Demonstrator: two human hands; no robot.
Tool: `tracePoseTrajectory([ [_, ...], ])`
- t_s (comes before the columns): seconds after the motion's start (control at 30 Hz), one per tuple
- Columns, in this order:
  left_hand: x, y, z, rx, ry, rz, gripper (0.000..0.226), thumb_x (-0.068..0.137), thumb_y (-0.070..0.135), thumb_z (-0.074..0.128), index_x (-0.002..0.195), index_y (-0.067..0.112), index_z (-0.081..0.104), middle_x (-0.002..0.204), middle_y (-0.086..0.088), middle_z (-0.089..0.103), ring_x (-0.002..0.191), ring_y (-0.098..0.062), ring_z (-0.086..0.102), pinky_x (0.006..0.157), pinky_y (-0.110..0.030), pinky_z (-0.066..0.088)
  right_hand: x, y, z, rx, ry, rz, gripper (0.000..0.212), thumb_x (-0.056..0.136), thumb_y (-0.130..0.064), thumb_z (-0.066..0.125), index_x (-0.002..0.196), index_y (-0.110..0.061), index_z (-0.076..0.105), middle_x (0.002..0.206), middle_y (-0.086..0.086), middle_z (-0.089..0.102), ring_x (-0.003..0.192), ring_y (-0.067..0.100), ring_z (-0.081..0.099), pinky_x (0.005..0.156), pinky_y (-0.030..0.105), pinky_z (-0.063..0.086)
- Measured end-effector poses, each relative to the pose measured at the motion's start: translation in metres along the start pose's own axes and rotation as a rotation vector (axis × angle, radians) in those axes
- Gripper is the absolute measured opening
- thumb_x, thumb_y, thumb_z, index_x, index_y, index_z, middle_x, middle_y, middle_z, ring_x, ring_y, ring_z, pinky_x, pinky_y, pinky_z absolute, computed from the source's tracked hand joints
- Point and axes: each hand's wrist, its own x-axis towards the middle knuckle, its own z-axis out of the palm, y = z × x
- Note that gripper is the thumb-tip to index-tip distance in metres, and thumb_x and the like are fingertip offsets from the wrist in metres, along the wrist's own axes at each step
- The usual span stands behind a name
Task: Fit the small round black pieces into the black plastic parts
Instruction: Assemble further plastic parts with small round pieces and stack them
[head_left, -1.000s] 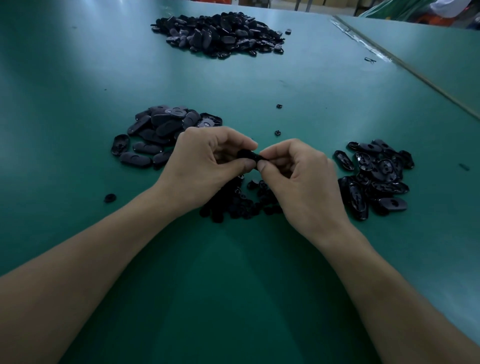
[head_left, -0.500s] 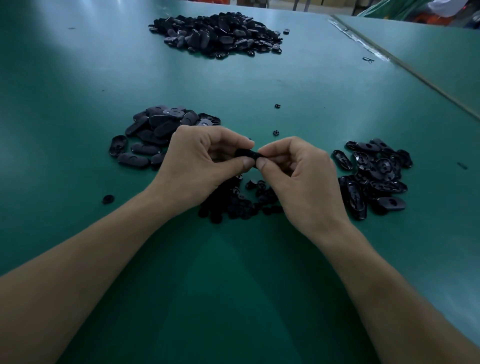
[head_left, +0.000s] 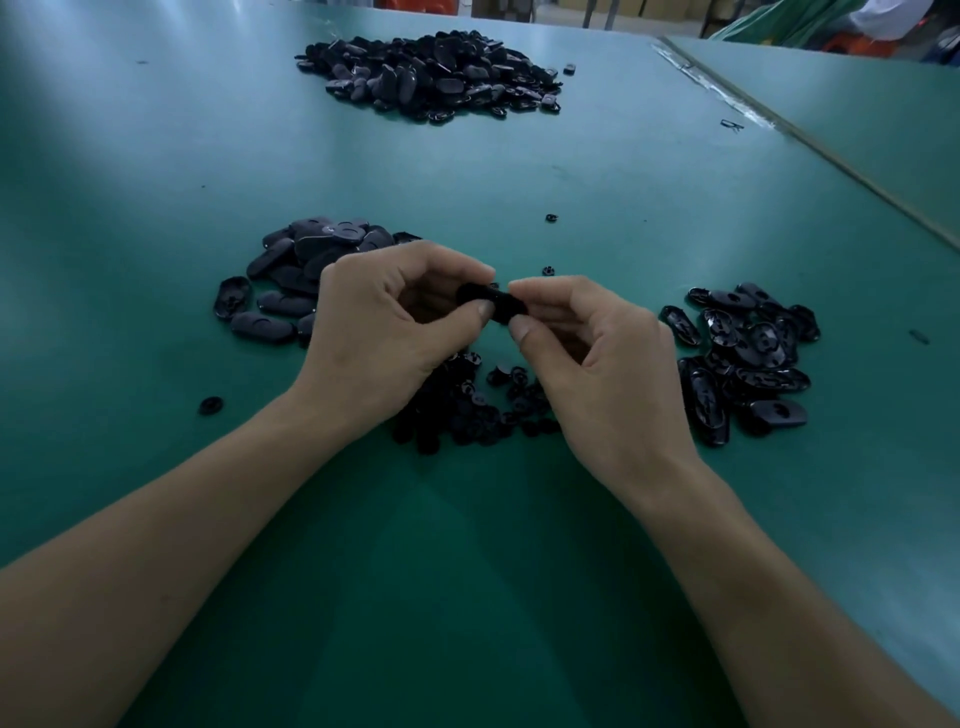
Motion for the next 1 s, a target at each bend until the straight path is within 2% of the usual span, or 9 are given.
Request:
tracePoseTrajectory([
  [0.17, 0.008, -0.006, -0.008, 0.087, 0.291, -0.062, 0.020, 0.092, 0.011, 0.067, 0.098, 0.030, 0.070, 0.091, 0.007, 0.073, 0.080, -0.010, 0.070, 0.076, -0.023, 0.055, 0.002, 0.001, -0.019, -0.364, 0.110, -0.016, 0.024, 0.093, -0.009, 0.061, 0.113, -0.018, 0.072, 0.097, -0.005, 0.065, 0.078, 0.002, 0.059, 0.079, 0.006, 0.043],
  [0.3, 0.012, -0.015, -0.012, 0.136, 0.402, -0.128, 0.028, 0.096, 0.014, 0.059, 0.097, 0.041, 0.066, 0.102, 0.003, 0.072, 0.077, -0.010, 0.066, 0.081, -0.034, 0.058, 0.003, 0.003, -0.043, -0.514, 0.086, 0.095, 0.025, 0.089, -0.009, 0.057, 0.105, -0.018, 0.073, 0.088, -0.002, 0.064, 0.073, 0.015, 0.054, 0.080, 0.021, 0.039],
  [0.4, 0.015, -0.020, -0.014, 0.143, 0.450, -0.224, 0.025, 0.096, 0.015, 0.057, 0.109, 0.032, 0.070, 0.114, -0.002, 0.062, 0.077, 0.002, 0.060, 0.090, -0.034, 0.056, 0.001, 0.001, -0.053, -0.553, 0.016, 0.185, 0.024, 0.088, -0.014, 0.056, 0.102, -0.022, 0.073, 0.087, -0.004, 0.066, 0.064, 0.012, 0.051, 0.075, 0.026, 0.042],
  [0.5, 0.015, -0.019, -0.013, 0.218, 0.421, -0.279, 0.029, 0.094, 0.022, 0.062, 0.122, 0.022, 0.067, 0.116, 0.003, 0.053, 0.078, 0.011, 0.054, 0.095, -0.024, 0.051, -0.002, -0.003, -0.054, -0.592, -0.093, 0.275, 0.027, 0.089, -0.019, 0.057, 0.112, -0.025, 0.070, 0.110, 0.000, 0.067, 0.088, 0.021, 0.060, 0.086, 0.039, 0.052],
  [0.57, 0.013, -0.015, -0.011, 0.272, 0.364, -0.301, 0.037, 0.091, 0.027, 0.065, 0.128, 0.021, 0.064, 0.118, 0.004, 0.051, 0.085, 0.010, 0.052, 0.099, -0.024, 0.048, -0.003, -0.005, -0.054, -0.626, -0.135, 0.308, 0.030, 0.090, -0.020, 0.059, 0.118, -0.026, 0.068, 0.119, 0.001, 0.064, 0.096, 0.023, 0.059, 0.088, 0.040, 0.051],
  [0.67, 0.012, -0.009, -0.010, 0.363, 0.282, -0.338, 0.045, 0.090, 0.029, 0.068, 0.134, 0.018, 0.060, 0.119, 0.003, 0.049, 0.106, -0.012, 0.053, 0.105, -0.032, 0.044, -0.004, -0.009, -0.057, -0.657, -0.176, 0.330, 0.033, 0.088, -0.022, 0.062, 0.120, -0.027, 0.066, 0.114, 0.002, 0.063, 0.087, 0.022, 0.058, 0.082, 0.036, 0.050],
  [0.73, 0.012, -0.006, -0.009, 0.403, 0.237, -0.357, 0.048, 0.091, 0.030, 0.068, 0.136, 0.017, 0.058, 0.119, 0.003, 0.048, 0.115, -0.020, 0.052, 0.107, -0.035, 0.043, -0.005, -0.011, -0.057, -0.676, -0.231, 0.350, 0.036, 0.087, -0.024, 0.064, 0.123, -0.027, 0.064, 0.121, 0.001, 0.061, 0.095, 0.023, 0.059, 0.088, 0.041, 0.051],
  [0.83, 0.011, -0.005, -0.009, 0.434, 0.204, -0.373, 0.053, 0.090, 0.031, 0.068, 0.139, 0.015, 0.055, 0.124, 0.000, 0.048, 0.122, -0.023, 0.050, 0.109, -0.039, 0.041, -0.005, -0.012, -0.056, -0.701, -0.264, 0.383, 0.042, 0.085, -0.026, 0.066, 0.126, -0.029, 0.061, 0.124, 0.002, 0.060, 0.108, 0.025, 0.057, 0.093, 0.042, 0.049],
  [1.0, 0.012, -0.006, -0.008, 0.436, 0.195, -0.392, 0.059, 0.090, 0.034, 0.068, 0.142, 0.011, 0.052, 0.141, -0.005, 0.047, 0.127, -0.025, 0.048, 0.110, -0.042, 0.040, -0.004, -0.008, -0.057, -0.693, -0.257, 0.405, 0.038, 0.086, -0.020, 0.065, 0.123, -0.028, 0.063, 0.115, 0.001, 0.061, 0.106, 0.026, 0.055, 0.087, 0.037, 0.046],
])
